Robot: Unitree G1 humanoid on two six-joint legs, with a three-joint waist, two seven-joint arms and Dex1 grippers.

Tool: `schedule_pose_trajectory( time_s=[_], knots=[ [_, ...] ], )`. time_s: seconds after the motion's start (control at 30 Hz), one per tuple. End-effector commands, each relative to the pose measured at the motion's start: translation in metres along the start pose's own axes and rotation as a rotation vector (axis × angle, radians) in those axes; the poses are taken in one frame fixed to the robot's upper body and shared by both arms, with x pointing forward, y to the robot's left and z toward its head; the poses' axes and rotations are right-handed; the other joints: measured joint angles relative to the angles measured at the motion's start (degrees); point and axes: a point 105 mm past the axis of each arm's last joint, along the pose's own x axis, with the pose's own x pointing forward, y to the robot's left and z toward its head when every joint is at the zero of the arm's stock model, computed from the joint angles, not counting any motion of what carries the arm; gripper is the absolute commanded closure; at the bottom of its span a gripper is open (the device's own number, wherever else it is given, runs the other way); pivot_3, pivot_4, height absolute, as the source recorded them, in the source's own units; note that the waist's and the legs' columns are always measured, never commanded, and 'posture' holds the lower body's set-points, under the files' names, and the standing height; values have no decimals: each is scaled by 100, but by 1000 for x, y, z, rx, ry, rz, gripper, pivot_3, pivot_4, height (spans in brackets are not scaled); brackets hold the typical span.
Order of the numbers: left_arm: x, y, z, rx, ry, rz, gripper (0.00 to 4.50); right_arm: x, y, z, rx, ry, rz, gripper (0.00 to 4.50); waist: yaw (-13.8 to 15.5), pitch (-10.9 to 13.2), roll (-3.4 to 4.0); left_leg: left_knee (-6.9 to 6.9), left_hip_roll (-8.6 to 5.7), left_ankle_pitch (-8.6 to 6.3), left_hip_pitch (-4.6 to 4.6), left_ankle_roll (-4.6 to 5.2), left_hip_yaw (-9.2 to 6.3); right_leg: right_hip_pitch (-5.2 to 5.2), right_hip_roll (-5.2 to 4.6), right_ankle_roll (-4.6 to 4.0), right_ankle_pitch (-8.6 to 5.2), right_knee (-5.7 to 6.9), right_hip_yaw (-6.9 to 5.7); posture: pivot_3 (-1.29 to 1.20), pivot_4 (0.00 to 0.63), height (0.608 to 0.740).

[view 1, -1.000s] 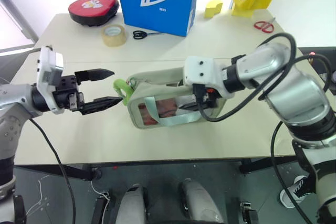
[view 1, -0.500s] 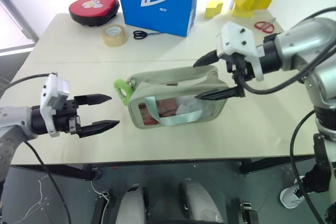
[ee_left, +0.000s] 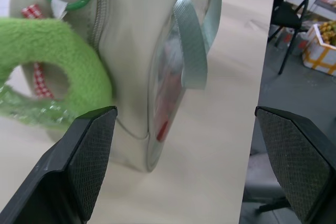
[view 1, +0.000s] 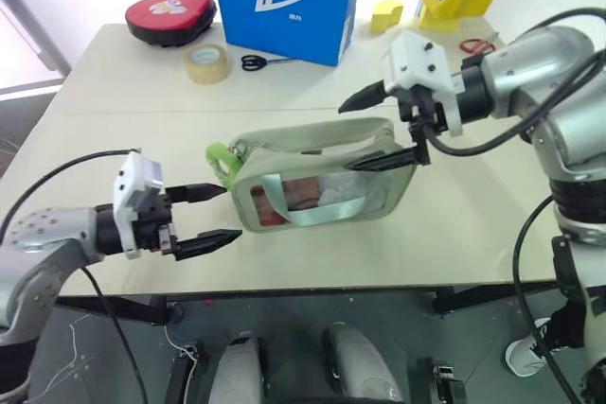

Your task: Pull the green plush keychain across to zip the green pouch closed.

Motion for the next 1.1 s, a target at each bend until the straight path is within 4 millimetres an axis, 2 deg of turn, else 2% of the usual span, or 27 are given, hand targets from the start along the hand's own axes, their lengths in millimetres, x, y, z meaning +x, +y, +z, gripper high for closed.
schedule_pose_trajectory(
  time_s=[0.03, 0.13, 0.23, 0.43, 0.47, 0.67, 0.83, 0.9, 0.97, 1.1],
  knots=[
    [7, -5, 7, 34, -21, -33, 0, -6, -3, 13, -59, -21, -23, 30, -1, 0, 0, 0, 0, 0, 0, 0, 0, 0, 0, 0, 0, 0, 0, 0, 150, 737],
    [11, -7, 7, 25, -31, -46, 0, -3, -4, 15, -66, -26, -18, 30, -1, 0, 0, 0, 0, 0, 0, 0, -1, 0, 1, 0, 0, 0, 0, 0, 150, 737],
    [13, -6, 7, 21, -40, -47, 905, 1, -5, 17, -75, -29, -14, 0, -6, 0, 0, 0, 1, 0, 0, 0, -1, 0, 1, 0, 0, 0, 0, 0, 150, 737],
    [14, -3, 6, 19, -45, -23, 4064, 5, -6, 20, -93, -40, -3, 0, 0, 0, 0, 0, 0, 0, 0, 0, -1, 0, 0, 0, 0, 0, 0, 0, 150, 737],
    [14, -2, 6, 21, -45, -15, 4475, 4, -4, 20, -96, -41, 1, 0, 0, 0, 0, 0, 0, 0, 0, 0, -2, 0, 0, 0, 0, 0, 0, 0, 150, 737],
    [12, 10, 4, 69, -19, 45, 4475, -4, 5, 18, -117, -63, 36, 0, 5, 0, 0, 0, 0, 0, 0, 0, -2, 1, -1, 0, 0, 0, -1, 0, 150, 737],
    [8, 22, 11, 131, -10, 67, 4475, -25, 5, 20, -91, -109, 17, 0, 4, 0, 0, 1, 0, 0, 1, 0, -2, 2, 1, 0, 0, 0, -2, 0, 150, 737],
    [5, 26, 15, 159, -2, 62, 4475, -32, 7, 10, -86, -80, 10, 0, 22, 0, 0, 1, -1, 0, 0, 0, -2, 2, 1, 0, 0, 0, -2, 0, 150, 737],
    [2, 32, 18, 189, 11, 54, 4475, -37, 9, -9, -57, -13, -4, 0, 33, 0, -2, 1, -2, 0, 0, 0, -2, 4, 2, 0, 0, -3, -4, 0, 150, 737],
    [4, 35, 20, 211, 20, 31, 4475, -41, 13, -32, 15, 42, -25, 0, 5, 1, 0, 1, -4, 0, 1, 0, 2, 5, 3, 0, 0, -5, -1, 0, 150, 737]
  ],
)
